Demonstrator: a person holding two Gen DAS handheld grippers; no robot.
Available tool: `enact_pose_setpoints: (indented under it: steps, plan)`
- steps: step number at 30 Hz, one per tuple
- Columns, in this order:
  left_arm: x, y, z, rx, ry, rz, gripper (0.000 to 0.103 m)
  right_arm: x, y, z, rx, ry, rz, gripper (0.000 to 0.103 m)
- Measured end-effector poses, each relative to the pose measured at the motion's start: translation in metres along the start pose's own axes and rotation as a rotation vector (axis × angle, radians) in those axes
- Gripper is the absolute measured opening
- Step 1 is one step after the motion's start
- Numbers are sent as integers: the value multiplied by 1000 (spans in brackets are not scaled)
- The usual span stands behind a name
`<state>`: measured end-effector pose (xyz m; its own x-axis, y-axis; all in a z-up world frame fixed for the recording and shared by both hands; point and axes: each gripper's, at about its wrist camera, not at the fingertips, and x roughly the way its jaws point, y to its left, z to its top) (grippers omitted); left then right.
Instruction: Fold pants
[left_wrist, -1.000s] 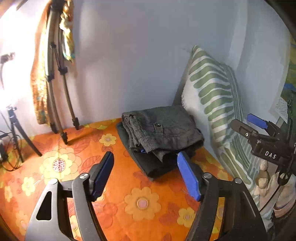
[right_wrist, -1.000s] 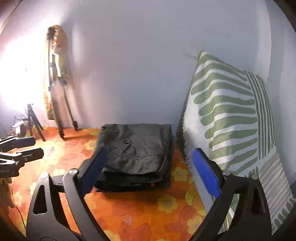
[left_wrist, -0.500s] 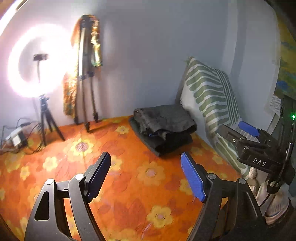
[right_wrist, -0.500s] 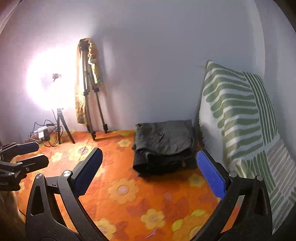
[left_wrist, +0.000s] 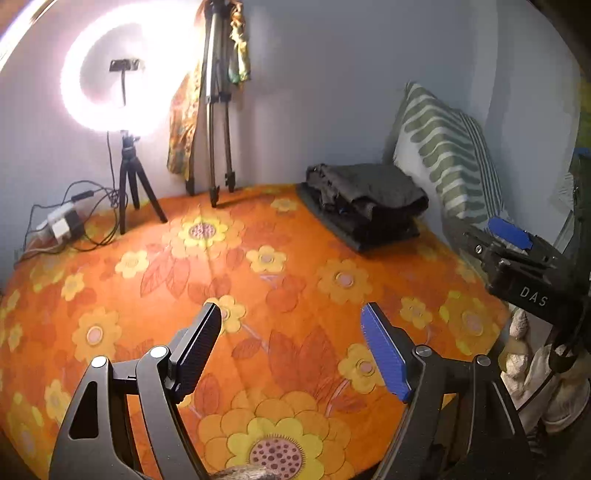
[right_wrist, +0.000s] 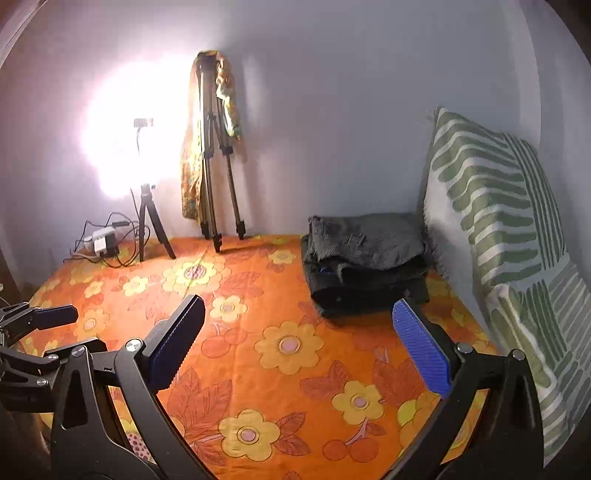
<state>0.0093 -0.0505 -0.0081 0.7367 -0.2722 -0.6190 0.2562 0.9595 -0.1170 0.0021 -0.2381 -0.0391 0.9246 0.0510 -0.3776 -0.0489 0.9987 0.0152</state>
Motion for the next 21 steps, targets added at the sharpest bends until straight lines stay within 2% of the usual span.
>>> enact_pose_setpoints:
  steps: [8,14,21]
  plan:
    - [13,5,-9,0,23,11,78,25,-4,-15,12,67,-16,103]
    - [22,9,-14,-7,56,13,78,30,-4,-16,10,77,-23,103]
    - [17,7,-12,-8,44,11,78,32,-4,-18,9,84,-23,103]
